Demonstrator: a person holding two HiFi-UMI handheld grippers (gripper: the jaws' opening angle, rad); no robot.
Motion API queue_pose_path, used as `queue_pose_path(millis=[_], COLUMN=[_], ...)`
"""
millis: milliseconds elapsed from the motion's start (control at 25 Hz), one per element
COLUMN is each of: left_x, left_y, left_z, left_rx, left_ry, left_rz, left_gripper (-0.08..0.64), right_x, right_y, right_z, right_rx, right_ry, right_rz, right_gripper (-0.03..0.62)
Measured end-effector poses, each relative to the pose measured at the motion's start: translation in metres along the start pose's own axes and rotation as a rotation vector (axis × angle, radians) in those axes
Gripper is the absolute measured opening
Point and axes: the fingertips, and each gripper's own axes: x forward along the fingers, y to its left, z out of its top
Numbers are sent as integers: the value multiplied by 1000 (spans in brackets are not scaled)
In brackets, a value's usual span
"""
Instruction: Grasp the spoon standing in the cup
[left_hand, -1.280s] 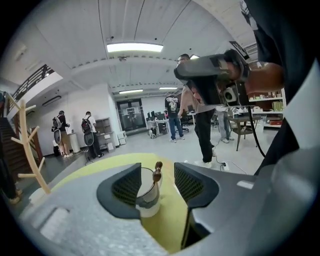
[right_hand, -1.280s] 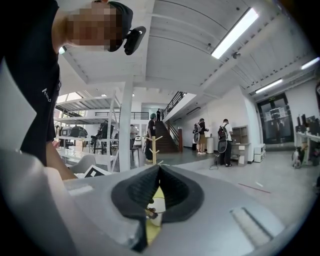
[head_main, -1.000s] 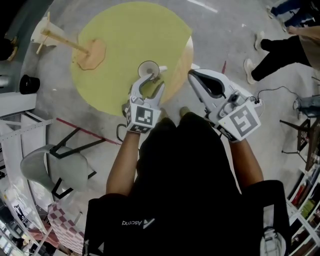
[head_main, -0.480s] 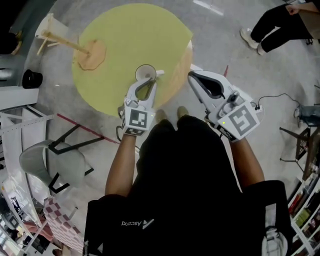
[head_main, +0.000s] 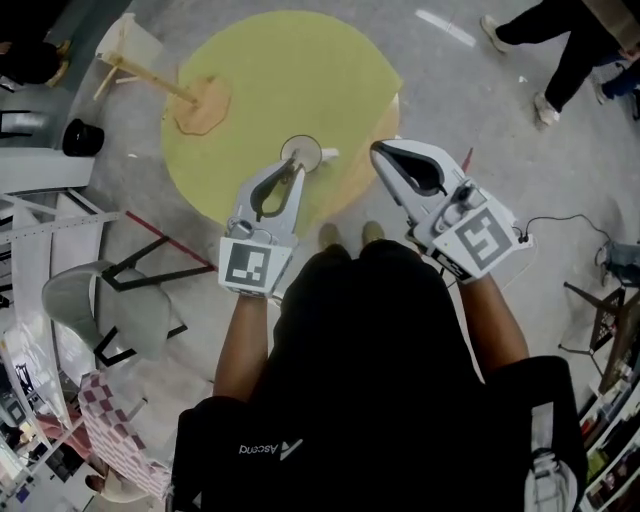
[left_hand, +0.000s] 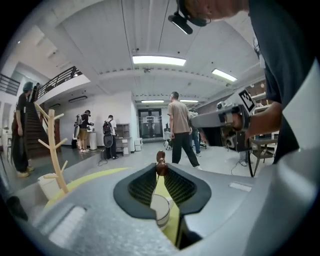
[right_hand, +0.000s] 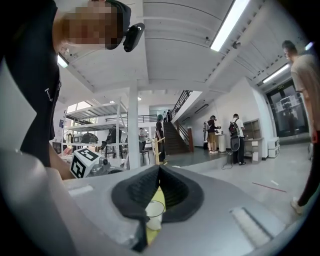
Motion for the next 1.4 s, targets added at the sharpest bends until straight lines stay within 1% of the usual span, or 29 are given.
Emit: queue_pose_path(millis=[80, 160, 280, 520, 760, 1400], left_x=[-8, -15, -25, -36, -38, -41], left_y=[7, 12, 14, 13, 9, 3], left_z=[15, 31, 52, 78, 86, 89], left_rx=[-31, -56, -80, -116, -118, -116], left_ry=[4, -31, -105, -151, -166, -171], left_rz=[38, 67, 65, 77, 80, 75], left_gripper=[55, 55, 55, 55, 55, 55], right_x=[3, 4, 6, -1, -6, -11], right_y=[3, 6, 13, 20, 23, 28], right_z=[5, 11, 22, 36, 40, 42], right_rx=[0, 6, 33, 10, -14, -10], right_ry=[-13, -25, -45, -75, -77, -91], right_rz=[26, 48, 76, 110, 99, 99], right_gripper=[3, 3, 3, 3, 3, 3])
